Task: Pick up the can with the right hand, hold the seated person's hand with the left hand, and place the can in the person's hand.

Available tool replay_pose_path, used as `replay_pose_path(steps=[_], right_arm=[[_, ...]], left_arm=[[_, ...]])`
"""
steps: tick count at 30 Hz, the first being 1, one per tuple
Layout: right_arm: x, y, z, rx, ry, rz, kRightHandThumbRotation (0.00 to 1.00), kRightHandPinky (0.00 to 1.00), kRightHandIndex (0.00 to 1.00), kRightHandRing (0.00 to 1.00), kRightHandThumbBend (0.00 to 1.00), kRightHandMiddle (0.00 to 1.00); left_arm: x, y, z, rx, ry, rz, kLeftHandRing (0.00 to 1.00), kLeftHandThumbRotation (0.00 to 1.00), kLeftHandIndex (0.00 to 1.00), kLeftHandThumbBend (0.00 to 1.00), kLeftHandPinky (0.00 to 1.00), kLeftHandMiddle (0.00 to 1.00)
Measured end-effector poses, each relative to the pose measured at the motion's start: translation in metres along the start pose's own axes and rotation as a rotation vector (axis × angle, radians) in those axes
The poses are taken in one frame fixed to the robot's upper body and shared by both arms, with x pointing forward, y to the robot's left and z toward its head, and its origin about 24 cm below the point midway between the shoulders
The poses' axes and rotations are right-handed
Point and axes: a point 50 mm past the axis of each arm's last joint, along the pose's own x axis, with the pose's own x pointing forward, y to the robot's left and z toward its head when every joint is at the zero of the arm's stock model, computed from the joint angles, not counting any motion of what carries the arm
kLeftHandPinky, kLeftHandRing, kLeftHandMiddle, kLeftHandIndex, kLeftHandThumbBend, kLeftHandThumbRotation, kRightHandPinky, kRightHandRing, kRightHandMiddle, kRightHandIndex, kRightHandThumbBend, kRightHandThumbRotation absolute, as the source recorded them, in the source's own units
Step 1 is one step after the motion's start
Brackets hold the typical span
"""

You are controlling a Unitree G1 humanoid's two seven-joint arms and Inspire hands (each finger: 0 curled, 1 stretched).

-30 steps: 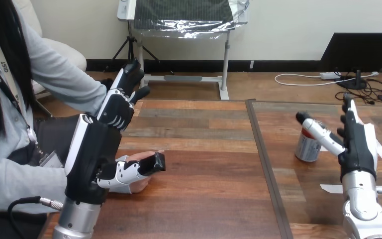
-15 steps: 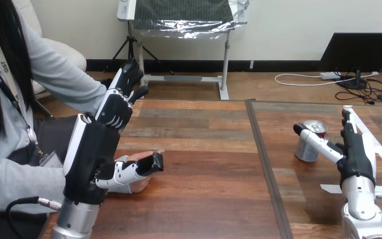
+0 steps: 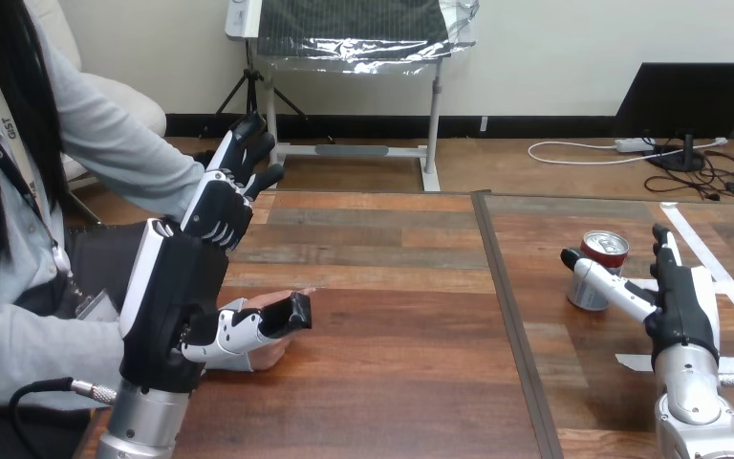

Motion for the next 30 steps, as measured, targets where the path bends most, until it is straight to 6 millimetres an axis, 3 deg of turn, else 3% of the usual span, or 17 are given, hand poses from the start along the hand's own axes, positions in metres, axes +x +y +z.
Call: replay_pose_path(steps=[8,11,14,20,23,27,30], right_arm=[[-0.0004,0.0005,-0.0024,-0.015,0.018,0.001,0.52,0.85,1.00,0.94,1.00,0.97],[-0.0005,0.0006,-0.0036,-0.021,0.029,0.001,0.51,0.62,1.00,0.69,1.00,0.76],[-0.0008,0.0007,-0.0048,-0.021,0.037,0.002,0.51,0.49,1.00,0.63,1.00,0.74],[-0.0012,0.0009,-0.0071,-0.019,0.053,0.010,0.50,0.55,1.00,0.77,1.00,0.84],[-0.0013,0.0010,-0.0077,-0.022,0.059,0.010,0.50,0.48,1.00,0.68,1.00,0.72],[-0.0003,0.0005,-0.0064,-0.023,0.061,0.004,0.49,0.50,1.00,0.72,1.00,0.74],[0.0001,-0.0003,-0.0058,-0.020,0.061,0.002,0.48,0.48,1.00,0.67,1.00,0.70]], left_arm=[[0.0000,0.0002,0.0002,0.001,-0.001,-0.006,0.97,0.56,0.96,1.00,0.90,0.99],[-0.0001,0.0003,0.0002,0.002,-0.001,-0.008,0.97,0.56,0.95,1.00,0.90,0.99],[-0.0001,0.0005,0.0002,0.003,-0.001,-0.008,0.97,0.56,0.95,1.00,0.90,0.99],[-0.0004,0.0012,0.0004,0.004,-0.001,-0.008,0.96,0.56,0.95,1.00,0.90,0.98],[-0.0005,0.0016,0.0004,0.004,-0.001,-0.006,0.96,0.56,0.95,1.00,0.90,0.98],[-0.0006,0.0019,0.0005,0.004,-0.002,-0.005,0.96,0.56,0.95,1.00,0.90,0.98],[-0.0006,0.0020,0.0006,0.005,-0.002,-0.005,0.96,0.56,0.95,1.00,0.89,0.98]])
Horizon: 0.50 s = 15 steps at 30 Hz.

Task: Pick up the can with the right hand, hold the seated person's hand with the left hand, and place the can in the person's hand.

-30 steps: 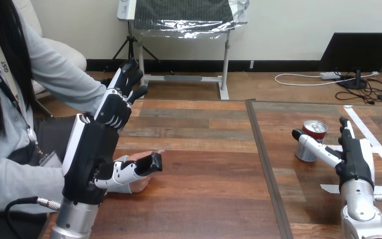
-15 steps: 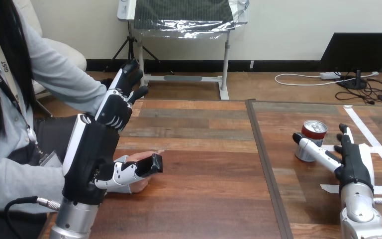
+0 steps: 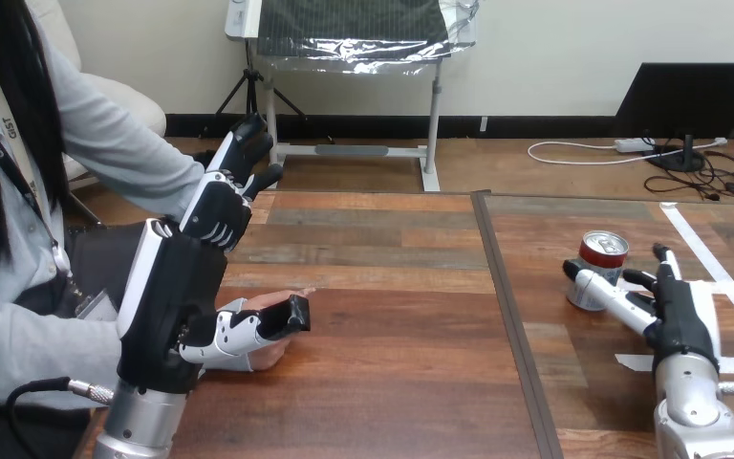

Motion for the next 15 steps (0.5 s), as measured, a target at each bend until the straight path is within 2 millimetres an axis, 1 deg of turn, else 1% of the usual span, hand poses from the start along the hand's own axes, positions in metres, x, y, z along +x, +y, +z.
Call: replay_pose_path(steps=[1,2,3,4,5,8,9,10,11,14,15], right_arm=[[0.0001,-0.0003,0.0001,0.001,0.000,0.000,0.47,0.43,1.00,0.61,1.00,0.64],[0.0002,-0.0006,0.0002,0.003,0.000,0.002,0.47,0.41,1.00,0.58,1.00,0.61],[0.0003,-0.0007,0.0002,0.004,0.000,0.004,0.47,0.41,1.00,0.58,1.00,0.61],[0.0003,-0.0008,0.0002,0.005,0.001,0.006,0.46,0.43,1.00,0.62,1.00,0.67],[0.0003,-0.0007,0.0001,0.007,0.001,0.008,0.46,0.44,1.00,0.64,1.00,0.69],[0.0003,-0.0006,0.0000,0.009,0.002,0.011,0.46,0.45,1.00,0.64,1.00,0.70],[0.0003,-0.0004,0.0000,0.009,0.003,0.012,0.46,0.42,1.00,0.60,1.00,0.65],[0.0003,-0.0003,-0.0001,0.008,0.003,0.013,0.47,0.37,1.00,0.53,1.00,0.59],[0.0003,-0.0003,-0.0001,0.007,0.003,0.013,0.47,0.35,1.00,0.50,1.00,0.57],[0.0001,0.0009,0.0000,-0.003,0.002,0.018,0.48,0.32,1.00,0.48,1.00,0.55],[0.0001,0.0010,0.0001,-0.004,0.002,0.018,0.48,0.33,1.00,0.51,1.00,0.58]], left_arm=[[0.0000,0.0001,0.0000,0.000,0.000,0.000,0.96,0.56,0.95,1.00,0.89,0.98],[0.0000,0.0001,0.0000,0.000,0.000,0.000,0.96,0.56,0.95,1.00,0.89,0.98],[0.0000,0.0001,0.0001,0.001,0.000,0.000,0.96,0.56,0.95,1.00,0.89,0.98],[0.0000,0.0001,0.0001,0.001,0.000,0.000,0.96,0.57,0.95,1.00,0.89,0.98],[0.0000,0.0001,0.0001,0.001,-0.001,0.000,0.96,0.57,0.95,1.00,0.89,0.98],[0.0000,0.0001,0.0001,0.001,-0.001,0.000,0.95,0.57,0.95,1.00,0.89,0.98],[0.0000,0.0001,0.0002,0.001,-0.001,0.000,0.95,0.57,0.95,1.00,0.89,0.98],[0.0001,0.0001,0.0002,0.001,-0.002,-0.001,0.95,0.57,0.95,1.00,0.89,0.98],[0.0001,0.0001,0.0003,0.001,-0.002,-0.001,0.95,0.57,0.95,1.00,0.89,0.98],[0.0009,0.0002,0.0012,0.003,-0.008,-0.002,0.96,0.57,0.95,1.00,0.88,0.98],[0.0010,0.0003,0.0013,0.003,-0.009,-0.002,0.96,0.57,0.95,1.00,0.88,0.98]])
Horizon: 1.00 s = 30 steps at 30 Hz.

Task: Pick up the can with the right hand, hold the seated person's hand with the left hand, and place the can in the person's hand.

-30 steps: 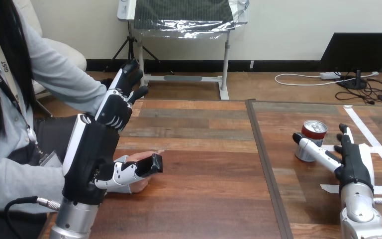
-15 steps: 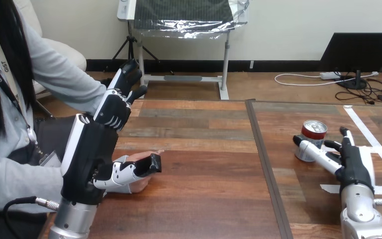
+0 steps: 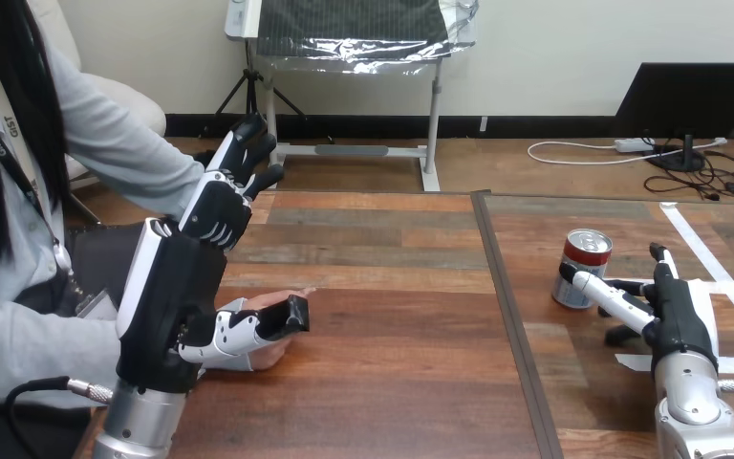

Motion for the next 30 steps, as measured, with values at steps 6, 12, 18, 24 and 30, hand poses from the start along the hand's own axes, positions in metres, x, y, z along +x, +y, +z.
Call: replay_pose_path(steps=[6,12,18,24,30], right_arm=[[0.000,0.001,0.001,-0.003,0.003,0.003,0.48,0.36,1.00,0.55,1.00,0.65],[0.002,0.001,0.004,-0.007,0.005,0.004,0.48,0.37,1.00,0.57,1.00,0.67],[0.004,0.002,0.008,-0.013,0.001,0.010,0.47,0.43,1.00,0.65,1.00,0.71],[0.005,0.003,0.011,-0.012,-0.004,0.020,0.44,0.55,1.00,0.76,1.00,0.80],[0.006,0.004,0.014,-0.004,-0.009,0.035,0.43,0.64,1.00,0.83,1.00,0.85]], left_arm=[[0.000,0.000,0.001,0.002,-0.003,-0.001,0.95,0.57,0.94,1.00,0.88,0.98],[0.000,0.000,0.001,0.003,-0.003,-0.002,0.95,0.58,0.94,1.00,0.88,0.98],[-0.001,0.000,0.001,0.003,-0.001,-0.001,0.96,0.58,0.94,1.00,0.88,0.98],[-0.003,0.000,0.002,0.002,0.002,0.000,0.96,0.57,0.94,1.00,0.88,0.98],[-0.005,0.000,0.002,-0.001,0.011,0.001,0.96,0.58,0.95,1.00,0.88,0.99]])
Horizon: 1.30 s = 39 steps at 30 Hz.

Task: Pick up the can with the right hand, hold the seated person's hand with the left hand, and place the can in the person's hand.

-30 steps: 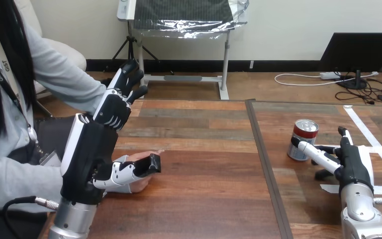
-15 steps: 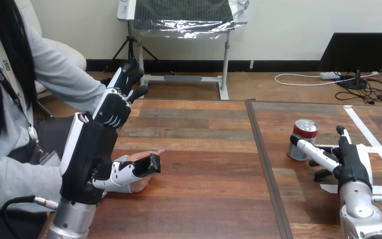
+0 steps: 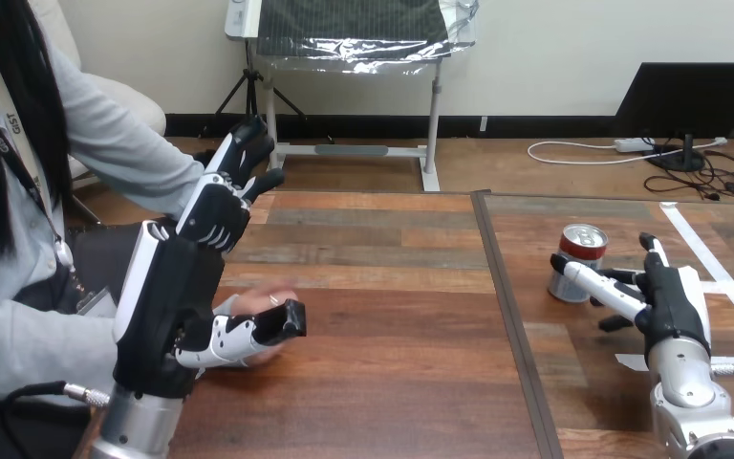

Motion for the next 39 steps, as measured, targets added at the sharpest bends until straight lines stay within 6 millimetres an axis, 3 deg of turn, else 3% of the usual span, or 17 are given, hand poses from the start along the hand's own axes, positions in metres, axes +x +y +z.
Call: replay_pose_path(steps=[5,9,13,19,35,39], right_arm=[[0.0006,0.0006,0.0021,0.003,-0.005,0.004,0.44,0.70,1.00,0.87,1.00,0.90],[0.0013,0.0011,0.0038,0.010,-0.008,0.013,0.45,0.84,1.00,0.95,1.00,0.96],[0.0018,0.0016,0.0055,0.015,-0.012,0.019,0.46,0.93,1.00,0.98,1.00,0.98],[0.0023,0.0022,0.0072,0.023,-0.016,0.023,0.46,0.98,1.00,1.00,1.00,1.00],[0.0023,0.0029,0.0077,0.033,-0.019,0.029,0.47,0.90,1.00,0.99,1.00,0.99],[0.0022,0.0032,0.0084,0.033,-0.026,0.030,0.47,0.78,1.00,0.92,1.00,0.93]], left_arm=[[-0.0014,0.0000,-0.0001,-0.001,0.006,0.002,0.96,0.58,0.95,1.00,0.88,0.98],[-0.0016,0.0002,0.0000,0.003,0.008,0.002,0.95,0.58,0.95,1.00,0.87,0.98],[-0.0015,0.0004,0.0001,0.004,0.007,0.003,0.95,0.58,0.95,1.00,0.87,0.98],[-0.0015,0.0004,0.0001,0.004,0.007,0.005,0.96,0.58,0.95,1.00,0.87,0.98],[-0.0016,0.0007,-0.0009,-0.003,0.017,-0.001,0.96,0.56,0.95,1.00,0.89,0.98],[-0.0015,0.0007,-0.0009,-0.003,0.017,-0.001,0.96,0.57,0.95,1.00,0.88,0.98]])
